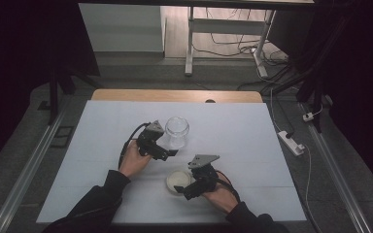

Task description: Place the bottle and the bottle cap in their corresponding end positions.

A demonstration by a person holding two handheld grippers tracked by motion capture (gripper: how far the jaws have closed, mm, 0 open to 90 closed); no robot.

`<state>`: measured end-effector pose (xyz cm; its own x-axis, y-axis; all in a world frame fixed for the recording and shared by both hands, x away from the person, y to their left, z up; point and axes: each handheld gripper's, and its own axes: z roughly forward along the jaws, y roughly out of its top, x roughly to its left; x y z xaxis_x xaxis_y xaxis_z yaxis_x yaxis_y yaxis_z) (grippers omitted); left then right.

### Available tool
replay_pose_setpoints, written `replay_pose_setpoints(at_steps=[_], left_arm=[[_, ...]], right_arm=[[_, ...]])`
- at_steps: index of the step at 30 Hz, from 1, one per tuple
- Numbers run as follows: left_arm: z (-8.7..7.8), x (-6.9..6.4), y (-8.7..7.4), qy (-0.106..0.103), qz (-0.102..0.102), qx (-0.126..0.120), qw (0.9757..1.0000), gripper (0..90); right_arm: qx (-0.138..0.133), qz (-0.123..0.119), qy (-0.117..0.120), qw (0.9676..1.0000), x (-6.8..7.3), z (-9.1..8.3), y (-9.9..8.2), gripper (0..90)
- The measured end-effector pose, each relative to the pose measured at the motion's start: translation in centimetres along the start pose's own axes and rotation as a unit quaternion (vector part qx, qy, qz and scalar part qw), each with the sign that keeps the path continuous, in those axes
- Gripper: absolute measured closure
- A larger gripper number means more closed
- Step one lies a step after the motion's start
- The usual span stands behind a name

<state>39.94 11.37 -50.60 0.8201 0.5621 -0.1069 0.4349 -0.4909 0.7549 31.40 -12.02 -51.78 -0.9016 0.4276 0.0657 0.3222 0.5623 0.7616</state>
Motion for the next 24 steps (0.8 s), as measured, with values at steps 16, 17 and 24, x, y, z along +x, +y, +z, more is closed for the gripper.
replay_pose_setpoints(at_steps=[16, 17, 24], left_arm=[[-2.5, -1.5, -2.1, -0.018, -0.022, 0.0, 0.9996, 0.0], [-2.7, -1.6, -2.2, -0.018, -0.021, 0.002, 0.9996, 0.0], [-3.6, -2.7, -3.0, -0.014, -0.017, 0.009, 0.9997, 0.0]], right_arm=[[0.003, 0.011, -0.008, 0.9999, -0.4, -0.9, -0.1, 0.0], [0.004, 0.011, -0.008, 0.9999, -0.4, -1.0, -0.1, 0.0], [0.005, 0.012, -0.009, 0.9999, -0.6, -1.3, -0.2, 0.0]])
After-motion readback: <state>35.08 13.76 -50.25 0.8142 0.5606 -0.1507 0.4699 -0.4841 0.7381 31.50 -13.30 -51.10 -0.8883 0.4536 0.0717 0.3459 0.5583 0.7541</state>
